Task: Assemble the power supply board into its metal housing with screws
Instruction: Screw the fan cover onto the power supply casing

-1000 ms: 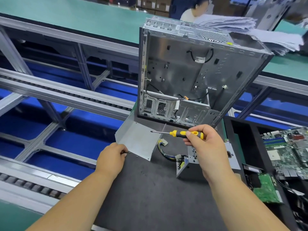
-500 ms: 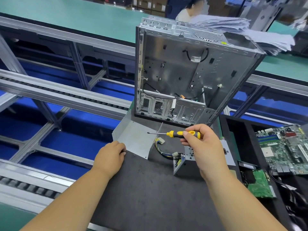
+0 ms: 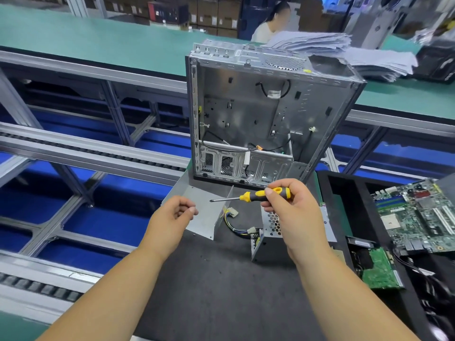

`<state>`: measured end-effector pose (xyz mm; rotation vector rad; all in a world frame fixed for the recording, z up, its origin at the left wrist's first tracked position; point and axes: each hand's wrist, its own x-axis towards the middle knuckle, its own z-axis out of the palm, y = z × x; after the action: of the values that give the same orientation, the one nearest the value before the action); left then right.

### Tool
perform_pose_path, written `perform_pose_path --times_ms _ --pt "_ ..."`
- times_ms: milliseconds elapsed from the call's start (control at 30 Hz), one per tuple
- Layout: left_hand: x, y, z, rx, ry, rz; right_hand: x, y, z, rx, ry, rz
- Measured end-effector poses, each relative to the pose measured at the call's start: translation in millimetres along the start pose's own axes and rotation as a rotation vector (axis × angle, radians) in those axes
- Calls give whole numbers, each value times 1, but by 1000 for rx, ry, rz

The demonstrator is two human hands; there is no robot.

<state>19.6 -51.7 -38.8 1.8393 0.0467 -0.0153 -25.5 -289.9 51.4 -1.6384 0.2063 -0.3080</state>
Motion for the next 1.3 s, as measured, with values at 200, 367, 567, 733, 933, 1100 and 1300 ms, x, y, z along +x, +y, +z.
perform_pose_path --times_ms 200,367,567,733,933,1100,1300 --pt "-9 49 25 -409 -114 -61 -2 -18 -18 -28 -30 -105" --pt "-20 76 52 -560 -170 -109 -6 -25 -41 -83 7 -129" --pt "-29 88 80 -567 -190 -120 -13 -27 -70 -94 24 -128" --pt "-31 90 101 -482 -225 -80 -16 -25 -95 -166 33 -131" --pt "-36 98 120 -288 -292 146 -14 -25 -125 -170 149 -112" --pt "-40 105 138 -265 -319 195 -13 -27 -137 -57 129 -91" --pt "-51 107 144 -219 -338 214 -12 -33 -143 -129 119 -158"
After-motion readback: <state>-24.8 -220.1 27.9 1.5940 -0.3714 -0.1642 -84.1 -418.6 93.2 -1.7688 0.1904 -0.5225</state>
